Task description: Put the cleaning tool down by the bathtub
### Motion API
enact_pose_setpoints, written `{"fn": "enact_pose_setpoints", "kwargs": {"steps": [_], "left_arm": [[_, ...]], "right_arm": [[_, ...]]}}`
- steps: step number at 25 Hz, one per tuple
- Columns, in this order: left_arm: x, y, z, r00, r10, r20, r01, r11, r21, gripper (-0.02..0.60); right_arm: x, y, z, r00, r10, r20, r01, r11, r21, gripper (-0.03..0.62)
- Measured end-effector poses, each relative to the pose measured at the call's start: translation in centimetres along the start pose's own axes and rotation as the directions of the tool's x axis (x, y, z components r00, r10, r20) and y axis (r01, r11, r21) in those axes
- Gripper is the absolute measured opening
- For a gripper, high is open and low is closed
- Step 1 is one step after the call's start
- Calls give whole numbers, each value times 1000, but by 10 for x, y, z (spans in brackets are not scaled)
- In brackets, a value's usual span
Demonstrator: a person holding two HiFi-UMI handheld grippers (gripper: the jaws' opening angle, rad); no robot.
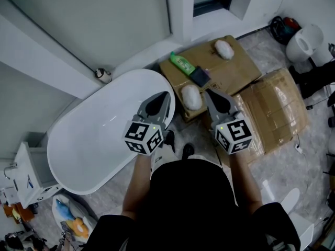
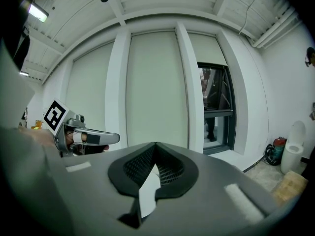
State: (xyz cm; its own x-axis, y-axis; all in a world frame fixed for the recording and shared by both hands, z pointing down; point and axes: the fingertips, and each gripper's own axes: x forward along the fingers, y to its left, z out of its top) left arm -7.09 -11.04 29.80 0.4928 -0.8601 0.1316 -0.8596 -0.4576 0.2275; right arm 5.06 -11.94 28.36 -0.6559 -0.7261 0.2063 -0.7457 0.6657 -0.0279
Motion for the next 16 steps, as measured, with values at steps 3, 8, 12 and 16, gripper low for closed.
{"fn": "enact_pose_setpoints", "kwargs": {"steps": [3, 8, 12, 16], "left_arm": [[-1, 2, -3, 1000, 3, -6, -3, 1000, 3, -3], [1, 3, -3, 1000, 10, -8, -10, 1000, 1, -2], [4, -1, -5, 1000, 6, -11, -6, 1000, 2, -2], [3, -2, -6, 1000, 1, -14, -1, 1000, 1, -2]], "right_arm": [[-1, 0, -1, 1000, 2, -1, -2, 1000, 1, 6], [-1, -5, -4, 1000, -1, -5, 1, 1000, 0, 6], [-1, -7, -6, 1000, 1, -5, -1, 1000, 2, 6], [0, -8, -5, 1000, 2, -4, -2, 1000, 3, 6]]}}
